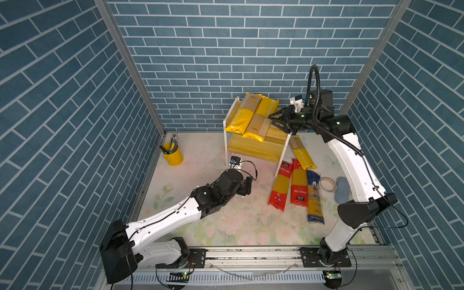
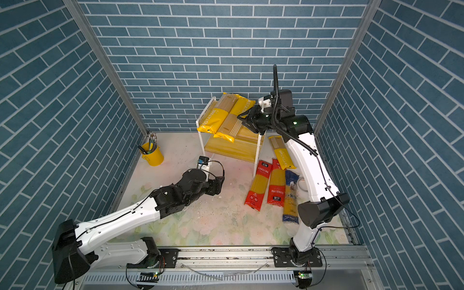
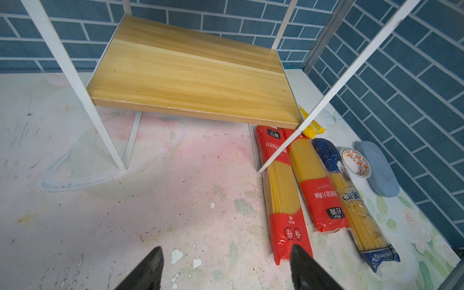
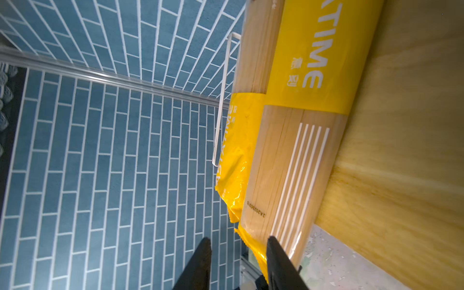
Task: Arrange pasta packages on shelves
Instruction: Place the pasta bag on the shelf, then move the pasta bag from the pasta bags.
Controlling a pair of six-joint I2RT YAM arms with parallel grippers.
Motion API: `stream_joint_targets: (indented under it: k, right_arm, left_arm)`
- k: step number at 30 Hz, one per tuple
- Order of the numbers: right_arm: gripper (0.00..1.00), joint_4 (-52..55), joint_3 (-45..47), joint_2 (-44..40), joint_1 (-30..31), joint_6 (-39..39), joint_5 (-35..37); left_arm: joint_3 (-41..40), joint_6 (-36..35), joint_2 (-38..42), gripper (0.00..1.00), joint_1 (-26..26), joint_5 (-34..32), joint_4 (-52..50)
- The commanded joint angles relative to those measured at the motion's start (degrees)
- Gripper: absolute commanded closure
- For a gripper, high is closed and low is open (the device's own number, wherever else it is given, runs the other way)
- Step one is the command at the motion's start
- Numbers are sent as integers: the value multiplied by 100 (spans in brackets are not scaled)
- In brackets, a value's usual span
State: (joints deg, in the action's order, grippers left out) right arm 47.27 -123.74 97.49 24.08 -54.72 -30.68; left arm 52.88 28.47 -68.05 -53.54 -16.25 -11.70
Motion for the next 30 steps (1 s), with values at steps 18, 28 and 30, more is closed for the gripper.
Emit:
stream_joint_targets:
  k: [18,28,30]
  right_arm:
    - [65,-503,4243,-2861,-1951,1575,1764]
    - [59,-1625,5532,-1654,-3024,1192,1567]
    - [58,-1886,5464,-1207,-3137,1124,1591]
  left_arm:
    - [1347,-930,-1817,10,-1150,-632,554]
    - [1111,-327,-2652,0,-1121,175,1610]
    - [1088,-163,-2749,0,-1098,323,1687]
